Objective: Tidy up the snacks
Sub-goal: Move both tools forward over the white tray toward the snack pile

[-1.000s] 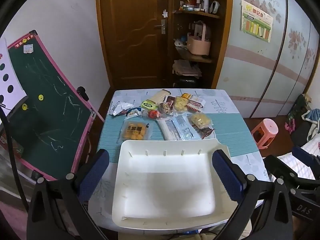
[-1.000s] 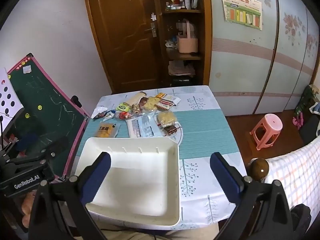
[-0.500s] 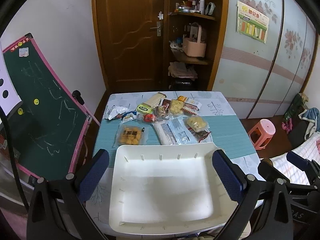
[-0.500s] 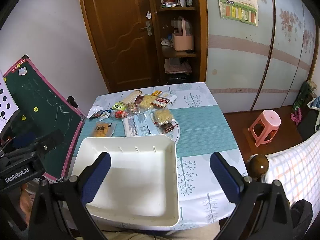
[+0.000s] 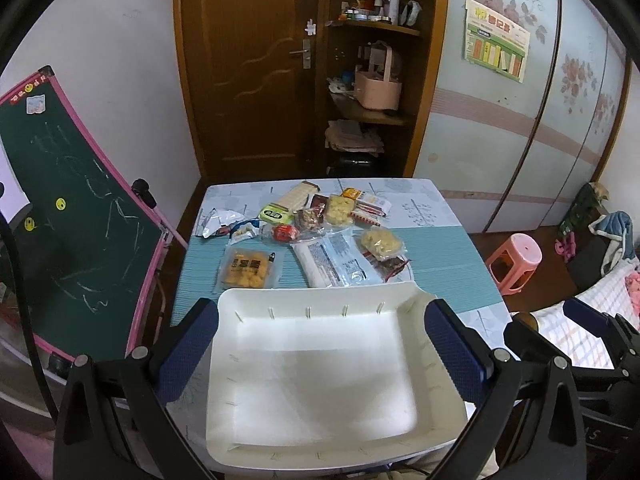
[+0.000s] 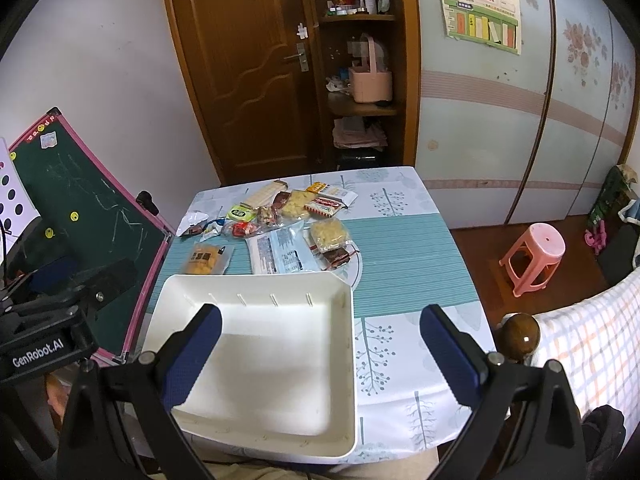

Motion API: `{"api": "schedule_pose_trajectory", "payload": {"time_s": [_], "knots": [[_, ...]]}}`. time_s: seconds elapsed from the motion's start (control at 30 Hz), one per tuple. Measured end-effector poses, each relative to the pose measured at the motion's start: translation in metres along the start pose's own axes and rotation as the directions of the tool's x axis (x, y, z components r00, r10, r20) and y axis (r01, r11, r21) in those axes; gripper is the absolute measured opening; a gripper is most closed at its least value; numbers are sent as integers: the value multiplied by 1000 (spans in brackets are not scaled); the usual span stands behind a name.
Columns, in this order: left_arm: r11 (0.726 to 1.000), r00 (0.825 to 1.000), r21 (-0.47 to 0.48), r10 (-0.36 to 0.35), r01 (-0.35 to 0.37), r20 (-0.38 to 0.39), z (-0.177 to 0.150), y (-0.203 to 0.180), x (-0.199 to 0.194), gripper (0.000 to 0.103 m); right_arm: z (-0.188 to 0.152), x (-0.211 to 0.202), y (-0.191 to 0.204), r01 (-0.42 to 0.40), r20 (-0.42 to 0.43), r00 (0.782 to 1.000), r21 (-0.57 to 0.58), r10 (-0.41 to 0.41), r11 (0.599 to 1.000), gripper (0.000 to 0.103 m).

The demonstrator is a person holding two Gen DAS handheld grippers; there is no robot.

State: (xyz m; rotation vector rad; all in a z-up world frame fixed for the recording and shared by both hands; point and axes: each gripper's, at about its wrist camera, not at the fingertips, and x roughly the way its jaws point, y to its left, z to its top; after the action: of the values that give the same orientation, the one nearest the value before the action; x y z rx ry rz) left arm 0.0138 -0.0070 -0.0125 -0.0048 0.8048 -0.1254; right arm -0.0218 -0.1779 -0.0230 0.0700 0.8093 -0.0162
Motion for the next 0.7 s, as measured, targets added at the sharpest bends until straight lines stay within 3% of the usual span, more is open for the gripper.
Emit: {"api": "schedule_pose_trajectory", "payload": {"time_s": [0.7], "knots": [[999,999,-41,3,-5,-46,-5,10,4,103,3,8,13,-11,-16,1000,-28,11,1000,100]]}}
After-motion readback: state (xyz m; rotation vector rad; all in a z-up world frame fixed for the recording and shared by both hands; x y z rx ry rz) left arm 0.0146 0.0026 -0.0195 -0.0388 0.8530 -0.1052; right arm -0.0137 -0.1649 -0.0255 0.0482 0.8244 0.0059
